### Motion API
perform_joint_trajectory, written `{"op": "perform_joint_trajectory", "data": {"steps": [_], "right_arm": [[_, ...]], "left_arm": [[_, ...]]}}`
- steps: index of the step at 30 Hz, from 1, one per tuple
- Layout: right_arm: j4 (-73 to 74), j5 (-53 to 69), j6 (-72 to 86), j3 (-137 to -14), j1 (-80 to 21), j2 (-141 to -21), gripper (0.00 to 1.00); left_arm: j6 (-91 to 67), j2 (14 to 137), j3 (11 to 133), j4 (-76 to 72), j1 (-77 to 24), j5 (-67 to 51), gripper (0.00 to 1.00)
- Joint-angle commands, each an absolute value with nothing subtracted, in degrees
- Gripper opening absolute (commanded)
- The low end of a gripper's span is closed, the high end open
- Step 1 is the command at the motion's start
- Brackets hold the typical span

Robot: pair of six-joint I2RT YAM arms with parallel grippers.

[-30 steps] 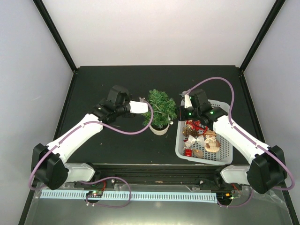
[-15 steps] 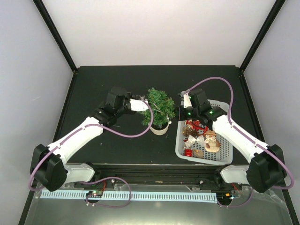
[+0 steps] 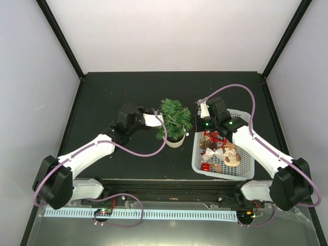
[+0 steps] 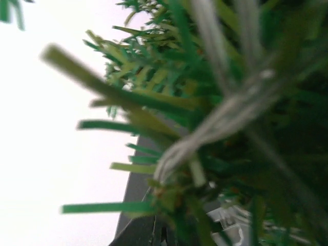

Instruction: Decorate the small christmas tree

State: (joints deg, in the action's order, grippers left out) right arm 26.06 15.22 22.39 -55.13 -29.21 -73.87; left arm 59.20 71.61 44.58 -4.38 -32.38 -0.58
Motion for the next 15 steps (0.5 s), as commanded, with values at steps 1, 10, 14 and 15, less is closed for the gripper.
{"op": "perform_joint_trajectory", "data": {"steps": [1, 10, 14, 15], "right_arm": [[24.83, 16.16, 22.22, -54.55, -28.87, -72.60, 0.27], [23.98, 16.87, 22.74, -53.98, -28.87, -72.76, 0.27], [24.07, 17.00, 22.68, -54.12, -28.83, -73.01, 0.27], [24.20, 17.03, 22.63, -54.20, -28.83, -73.03, 0.27]], "left_arm": [[60.23, 72.61, 42.97, -19.19, -32.76, 5.68, 0.02], [58.87, 72.52, 40.26, -22.76, -33.26, 6.66, 0.02], [55.41, 71.05, 39.19, -17.91, -33.37, 1.69, 0.01], [54.71, 70.65, 39.12, -16.47, -33.35, 0.49, 0.02]]}}
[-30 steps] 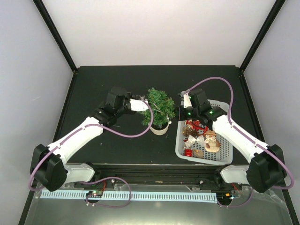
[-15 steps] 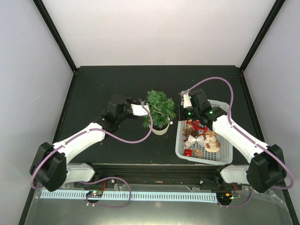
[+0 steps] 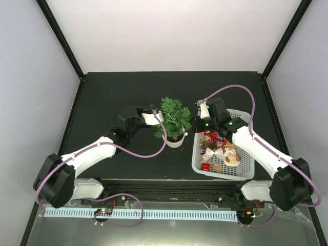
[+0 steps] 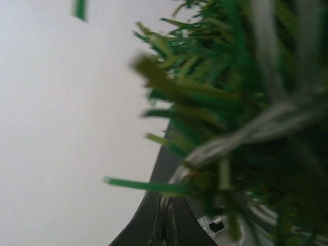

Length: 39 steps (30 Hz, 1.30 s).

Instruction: Decorate the small christmas tree

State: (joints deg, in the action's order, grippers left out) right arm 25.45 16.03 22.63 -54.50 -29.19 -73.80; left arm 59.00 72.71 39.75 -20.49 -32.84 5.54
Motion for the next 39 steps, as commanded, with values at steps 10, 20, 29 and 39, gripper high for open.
{"op": "perform_joint_trajectory", "data": {"steps": [10, 20, 29, 39], "right_arm": [[24.54, 17.27, 22.36, -54.67, -28.74, -72.78, 0.27], [24.45, 17.53, 22.45, -54.67, -28.22, -72.83, 0.27], [24.28, 17.86, 22.75, -54.52, -27.95, -72.25, 0.27], [24.81, 17.85, 23.16, -54.64, -27.96, -70.95, 0.34]], "left_arm": [[51.52, 67.25, 40.18, -4.71, -33.29, -8.37, 0.57], [53.46, 65.04, 42.12, -0.81, -32.90, -5.54, 0.84], [52.28, 62.68, 47.49, 2.63, -30.45, -3.12, 0.97], [53.49, 59.69, 51.06, 9.87, -27.86, -3.61, 0.97]]}}
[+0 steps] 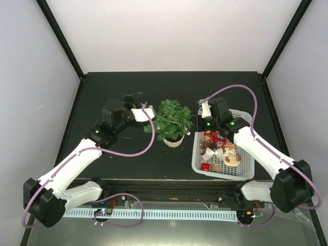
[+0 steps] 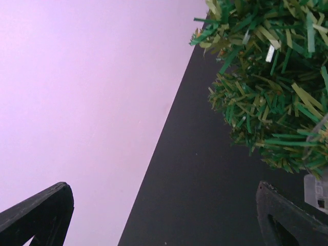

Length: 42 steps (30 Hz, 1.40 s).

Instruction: Decorate the small christmas tree

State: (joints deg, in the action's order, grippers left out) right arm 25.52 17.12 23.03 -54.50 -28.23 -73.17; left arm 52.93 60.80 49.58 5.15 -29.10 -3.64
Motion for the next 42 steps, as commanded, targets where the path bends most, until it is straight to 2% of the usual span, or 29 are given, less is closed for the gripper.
{"op": "perform_joint_trajectory", "data": {"steps": [1, 20, 26, 32, 37, 42], "right_arm": [[25.01, 17.89, 23.20, -54.54, -27.95, -70.73, 0.35], [29.87, 13.43, 25.25, -48.66, -27.94, -60.08, 0.52], [34.97, 1.94, 29.41, -48.58, -27.95, -56.00, 0.52], [39.64, -6.18, 32.05, -48.98, -25.63, -61.79, 0.51], [37.13, -5.20, 33.65, -47.36, -21.70, -67.58, 0.53], [30.65, 0.24, 36.21, -42.94, -13.51, -70.14, 0.53]], "left_arm": [[53.44, 59.39, 50.84, 10.13, -27.50, -3.60, 0.97], [43.59, 51.38, 48.47, 22.15, -24.43, -8.14, 0.99], [37.71, 50.34, 51.89, 31.96, -23.34, -9.91, 0.99], [32.15, 51.35, 57.08, 45.25, -20.02, -19.60, 0.99], [31.19, 54.05, 59.91, 54.88, -19.01, -27.66, 0.99], [30.30, 53.88, 57.27, 54.77, -18.59, -31.96, 0.99]]}}
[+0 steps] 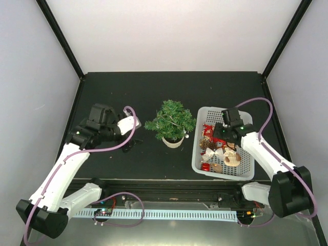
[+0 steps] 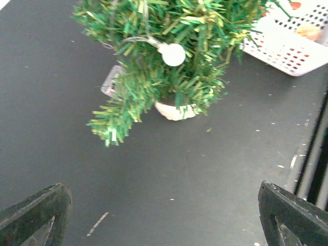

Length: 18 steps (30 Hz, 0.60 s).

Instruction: Decorate the small christmas tree

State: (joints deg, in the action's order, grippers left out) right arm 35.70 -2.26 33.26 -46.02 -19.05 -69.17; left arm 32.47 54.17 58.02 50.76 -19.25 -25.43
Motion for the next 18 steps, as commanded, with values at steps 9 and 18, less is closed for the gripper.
{"op": "perform_joint_trajectory", "data": {"steps": [9, 18], "right_arm": [[32.71, -13.77, 39.27, -47.56, -9.84, -78.66, 0.53], [31.30, -7.78, 39.38, -49.72, -8.50, -83.42, 0.47]], "left_arm": [[27.33, 48.31, 54.69, 52.47, -17.61, -25.68, 0.99], [22.62, 43.85, 53.85, 49.19, -17.23, -18.89, 0.99]]}}
